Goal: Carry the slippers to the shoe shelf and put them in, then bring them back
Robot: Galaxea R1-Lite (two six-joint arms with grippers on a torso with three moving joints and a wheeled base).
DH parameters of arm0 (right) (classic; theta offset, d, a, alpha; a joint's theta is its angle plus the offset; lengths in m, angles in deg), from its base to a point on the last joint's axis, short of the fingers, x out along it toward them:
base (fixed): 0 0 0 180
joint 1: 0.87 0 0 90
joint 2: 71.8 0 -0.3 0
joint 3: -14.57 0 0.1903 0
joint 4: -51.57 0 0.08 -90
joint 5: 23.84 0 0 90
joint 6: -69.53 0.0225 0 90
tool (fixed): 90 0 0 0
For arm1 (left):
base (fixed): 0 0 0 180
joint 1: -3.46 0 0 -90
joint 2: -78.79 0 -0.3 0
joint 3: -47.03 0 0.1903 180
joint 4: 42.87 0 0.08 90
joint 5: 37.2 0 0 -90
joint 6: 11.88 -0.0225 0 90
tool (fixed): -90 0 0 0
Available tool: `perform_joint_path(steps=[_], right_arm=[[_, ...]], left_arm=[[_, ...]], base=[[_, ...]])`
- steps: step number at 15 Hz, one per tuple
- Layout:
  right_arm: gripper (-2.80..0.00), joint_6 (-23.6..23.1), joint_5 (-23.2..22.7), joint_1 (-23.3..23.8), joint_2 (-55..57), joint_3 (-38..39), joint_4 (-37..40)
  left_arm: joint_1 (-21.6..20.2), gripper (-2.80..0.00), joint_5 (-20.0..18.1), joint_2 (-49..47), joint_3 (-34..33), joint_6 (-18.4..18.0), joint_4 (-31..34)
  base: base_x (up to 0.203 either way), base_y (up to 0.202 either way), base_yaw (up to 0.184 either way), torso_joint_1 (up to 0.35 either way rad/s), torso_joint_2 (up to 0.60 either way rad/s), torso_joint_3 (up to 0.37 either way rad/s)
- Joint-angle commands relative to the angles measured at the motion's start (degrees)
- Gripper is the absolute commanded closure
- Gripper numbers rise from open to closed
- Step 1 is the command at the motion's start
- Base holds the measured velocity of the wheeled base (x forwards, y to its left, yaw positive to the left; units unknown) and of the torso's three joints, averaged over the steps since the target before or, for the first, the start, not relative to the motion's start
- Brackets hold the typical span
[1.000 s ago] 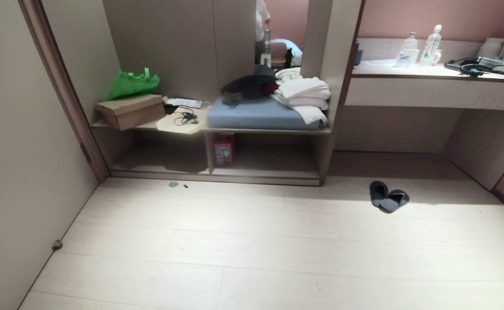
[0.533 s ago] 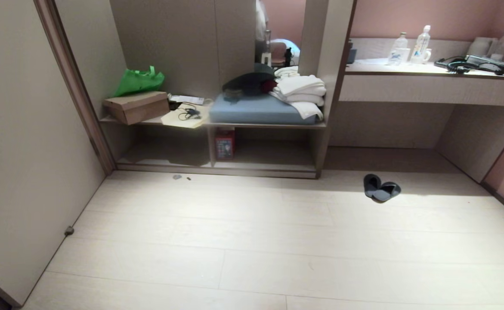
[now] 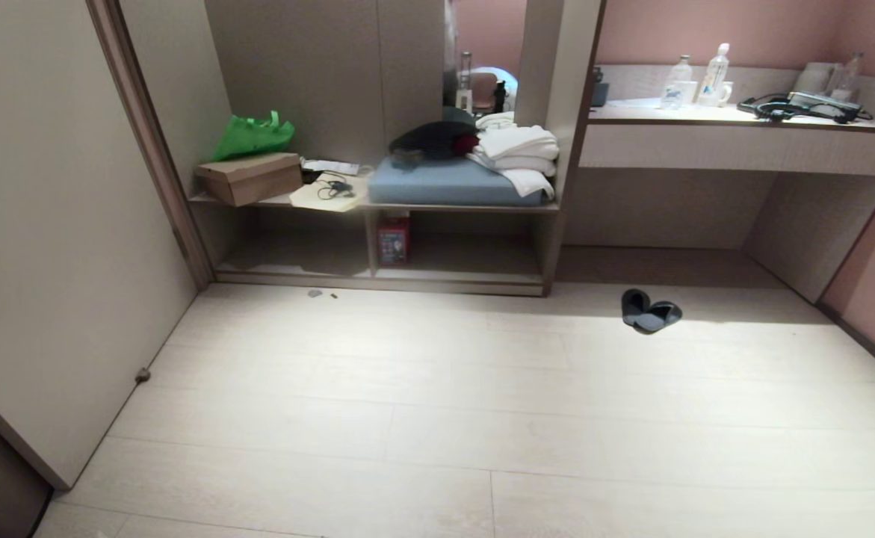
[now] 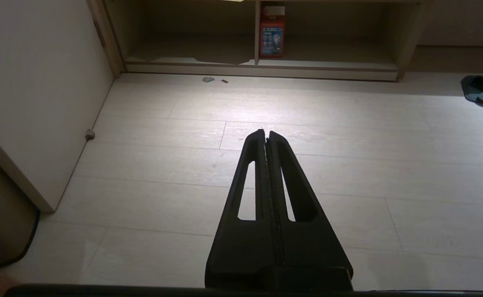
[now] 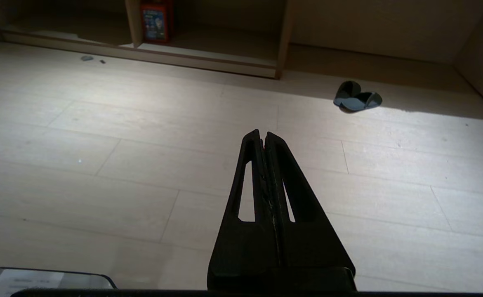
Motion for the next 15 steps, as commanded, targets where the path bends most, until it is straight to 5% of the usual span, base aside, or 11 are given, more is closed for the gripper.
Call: perform_joint_path(steps=[1, 6, 15], right_arm=[[0.0, 0.0, 0.0, 0.0, 0.0, 0.0, -0.1], [0.0, 0.0, 0.0, 0.0, 0.1, 0.0, -0.1], [0.0, -0.3, 0.0, 0.0, 0.1, 0.0, -0.1]], left_arm=[[0.0, 0.0, 0.0, -0.1, -0.4, 0.0, 0.0], [0.0, 0.0, 0.0, -0.1, -0.4, -0.1, 0.0], [0.0, 0.0, 0.0, -0.1, -0.4, -0.2, 0.1]], base=[[-0.197, 0.0, 0.001, 0.0, 0.0, 0.002], [-0.177, 0.0, -0.001, 0.001, 0.0, 0.004], [0.0, 0.0, 0.0, 0.0, 0.0, 0.0]])
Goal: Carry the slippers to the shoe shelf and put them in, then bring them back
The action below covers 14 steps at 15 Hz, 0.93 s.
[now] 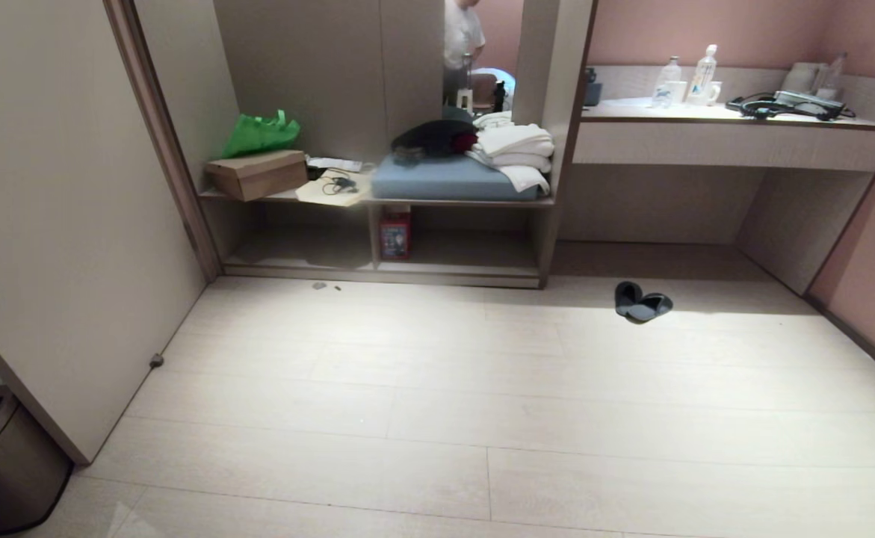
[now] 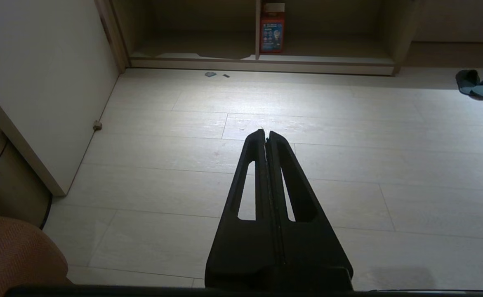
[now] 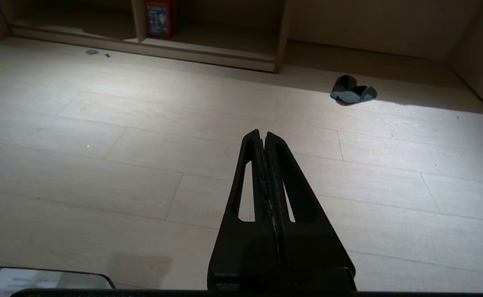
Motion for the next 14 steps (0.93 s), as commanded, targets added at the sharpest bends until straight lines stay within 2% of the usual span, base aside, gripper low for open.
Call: perform_joint_path(steps=[1, 14], right_arm=[[0.0, 0.0, 0.0, 0.0, 0.1, 0.0, 0.0], [0.0, 1.0, 0.0, 0.0, 0.1, 0.0, 0.0]], left_arm=[[0.0, 0.0, 0.0, -0.1, -0.4, 0.0, 0.0], [0.0, 0.0, -0.1, -0.1, -0.4, -1.1, 0.0]], base=[[0.0, 0.0, 0.0, 0.0, 0.0, 0.0], [0.0, 0.0, 0.0, 0.0, 0.0, 0.0]])
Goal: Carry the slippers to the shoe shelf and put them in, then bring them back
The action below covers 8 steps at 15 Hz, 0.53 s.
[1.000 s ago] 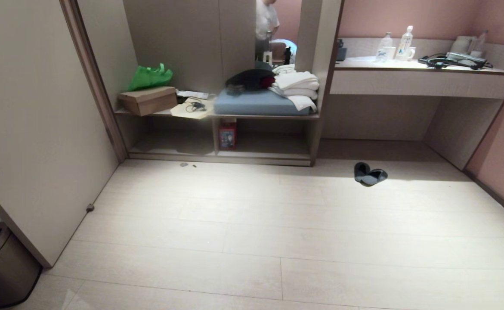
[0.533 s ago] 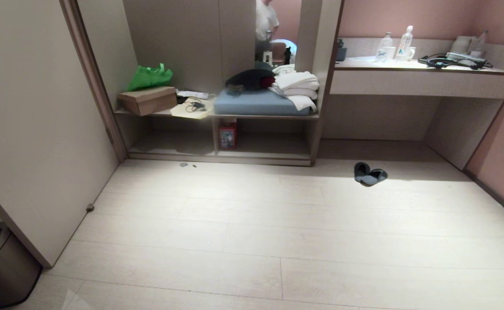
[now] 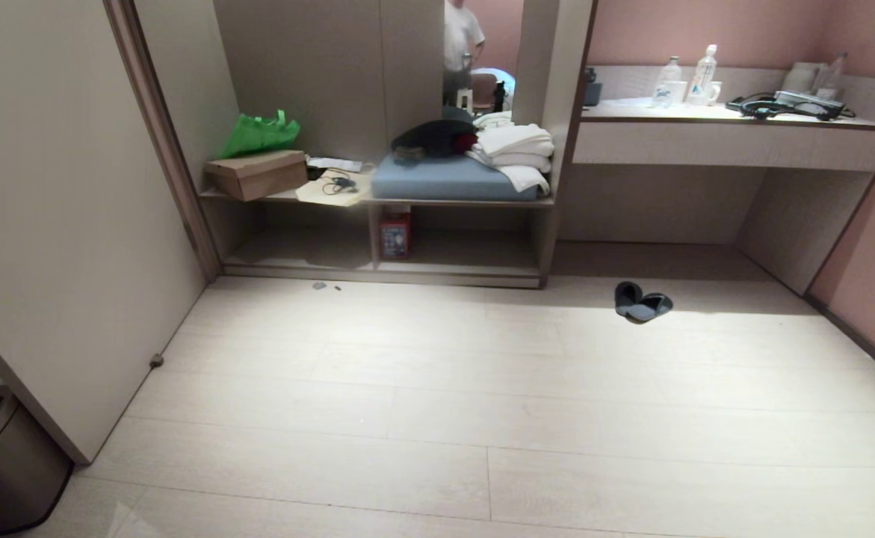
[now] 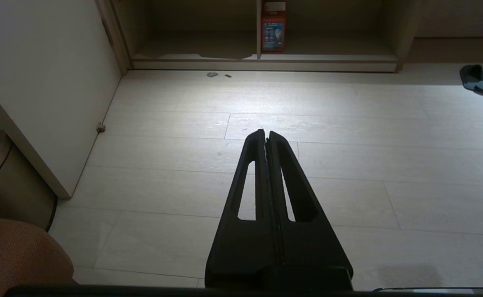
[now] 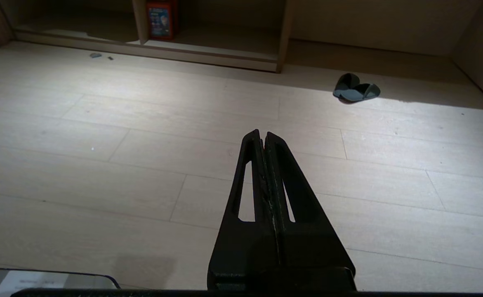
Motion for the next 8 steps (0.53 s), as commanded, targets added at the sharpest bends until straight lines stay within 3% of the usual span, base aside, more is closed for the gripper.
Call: perform_joint_path(steps=[1, 8], right_arm=[[0.0, -0.1, 0.0, 0.0, 0.1, 0.0, 0.0], [0.0, -0.1, 0.0, 0.0, 0.1, 0.0, 0.0]], left_arm=[[0.0, 0.0, 0.0, -0.1, -0.4, 0.0, 0.0], [0.0, 0.0, 0.0, -0.1, -0.4, 0.0, 0.0]], base=[[0.0, 0.0, 0.0, 0.0, 0.0, 0.0], [0.0, 0.0, 0.0, 0.0, 0.0, 0.0]])
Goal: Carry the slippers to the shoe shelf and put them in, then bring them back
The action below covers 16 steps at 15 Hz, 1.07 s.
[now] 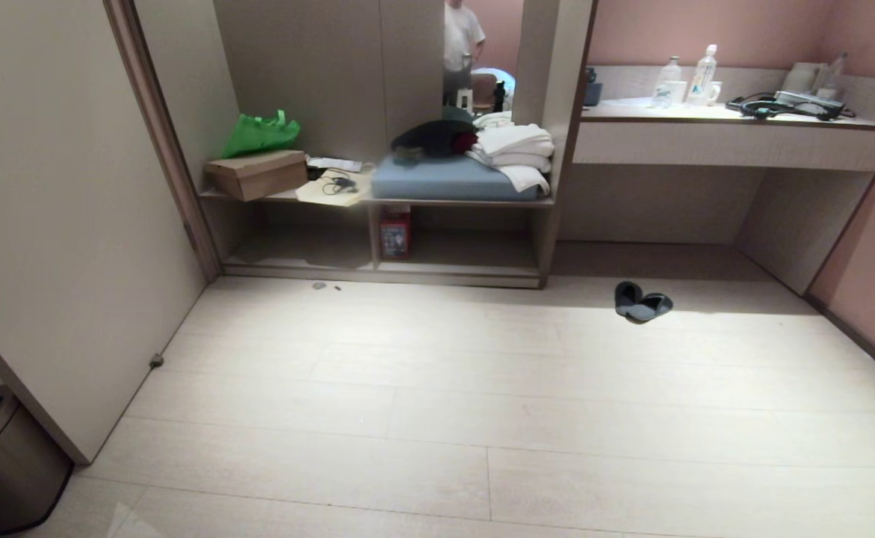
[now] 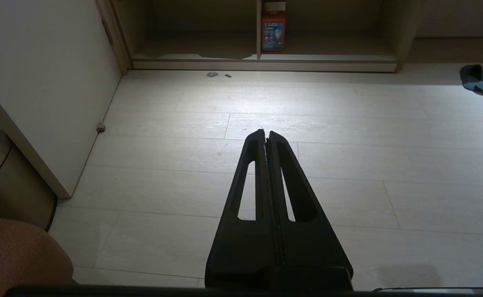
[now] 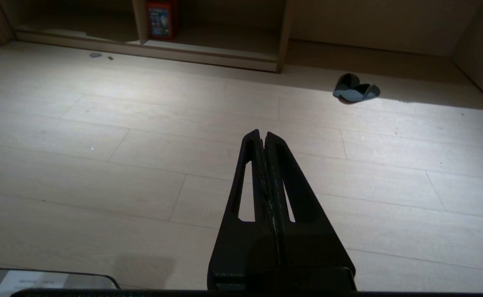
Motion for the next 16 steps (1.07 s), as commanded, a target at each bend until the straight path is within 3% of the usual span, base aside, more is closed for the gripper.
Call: perform_joint_path(steps=[1, 16], right_arm=[[0.0, 0.0, 0.0, 0.0, 0.0, 0.0, 0.0], [0.0, -0.1, 0.0, 0.0, 0.1, 0.0, 0.0]], left_arm=[[0.0, 0.0, 0.0, -0.1, -0.4, -0.1, 0.0], [0.0, 0.0, -0.1, -0.1, -0.4, 0.0, 0.0]], base=[[0.0, 0.0, 0.0, 0.0, 0.0, 0.0], [0.0, 0.0, 0.0, 0.0, 0.0, 0.0]])
